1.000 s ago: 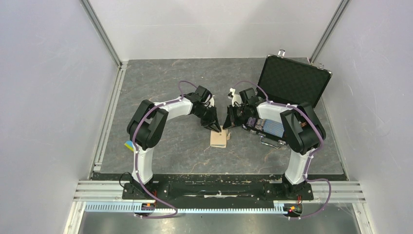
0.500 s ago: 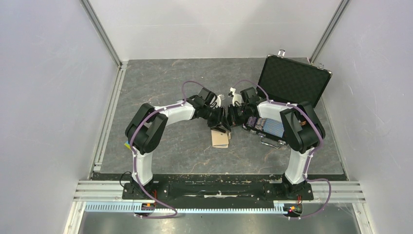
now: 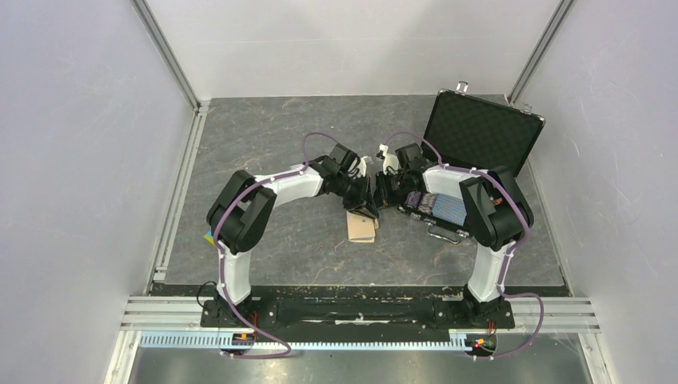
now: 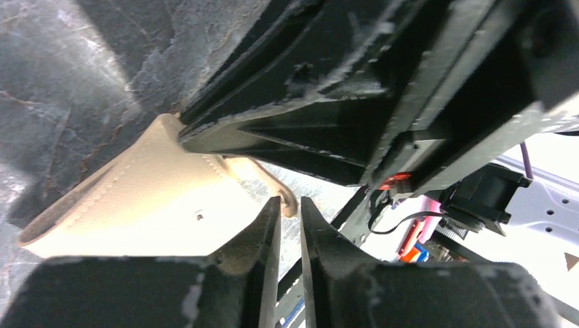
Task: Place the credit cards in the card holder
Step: Close the card holder at the center of the board.
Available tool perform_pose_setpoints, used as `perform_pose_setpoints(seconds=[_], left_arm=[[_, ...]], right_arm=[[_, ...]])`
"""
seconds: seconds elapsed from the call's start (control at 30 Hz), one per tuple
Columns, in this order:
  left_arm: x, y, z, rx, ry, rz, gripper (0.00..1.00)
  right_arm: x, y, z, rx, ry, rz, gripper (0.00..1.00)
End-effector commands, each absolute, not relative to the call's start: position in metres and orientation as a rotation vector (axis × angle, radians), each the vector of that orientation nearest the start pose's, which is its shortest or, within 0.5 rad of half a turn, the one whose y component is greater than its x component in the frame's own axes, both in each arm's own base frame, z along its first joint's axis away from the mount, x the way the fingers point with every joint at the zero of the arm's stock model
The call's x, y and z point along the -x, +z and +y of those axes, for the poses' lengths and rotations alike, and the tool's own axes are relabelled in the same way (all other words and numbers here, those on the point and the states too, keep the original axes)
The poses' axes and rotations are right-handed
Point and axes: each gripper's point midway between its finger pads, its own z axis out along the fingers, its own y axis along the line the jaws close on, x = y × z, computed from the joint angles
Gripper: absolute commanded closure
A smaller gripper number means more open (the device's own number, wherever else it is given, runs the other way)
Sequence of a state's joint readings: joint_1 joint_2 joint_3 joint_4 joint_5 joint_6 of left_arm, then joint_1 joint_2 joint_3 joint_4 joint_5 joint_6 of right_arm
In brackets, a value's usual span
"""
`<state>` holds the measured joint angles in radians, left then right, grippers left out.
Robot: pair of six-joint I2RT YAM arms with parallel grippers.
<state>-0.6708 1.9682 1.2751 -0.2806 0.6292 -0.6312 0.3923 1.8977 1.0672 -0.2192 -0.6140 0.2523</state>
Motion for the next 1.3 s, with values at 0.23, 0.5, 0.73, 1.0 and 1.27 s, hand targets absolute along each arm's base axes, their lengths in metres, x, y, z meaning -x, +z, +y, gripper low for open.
perform_pose_setpoints(seconds=[0.23, 0.5, 0.73, 1.0, 1.27], left_arm=[[-0.267, 0.078, -0.371, -0.433, -1.125, 2.743, 0.98], [-0.273, 0.071, -0.352, -0.408, -0.944, 2.778, 0.98], [-0.276, 0.068, -0.341, -0.382, -0.845, 2.793, 0.98], [-0.281, 0.069, -0.341, -0.367, -0.827, 2.780, 0.98], [-0.290, 0.070, -0.338, -0.322, -0.808, 2.777, 0.98]], right_arm=[[-0.319, 0.018, 0.244, 0.426, 0.982, 2.638, 0.88], [-0.319, 0.019, 0.243, 0.427, 0.982, 2.638, 0.87], [-0.318, 0.020, 0.243, 0.430, 0.986, 2.636, 0.87], [-0.318, 0.020, 0.242, 0.430, 0.984, 2.635, 0.87], [-0.317, 0.019, 0.242, 0.430, 0.984, 2.638, 0.87]])
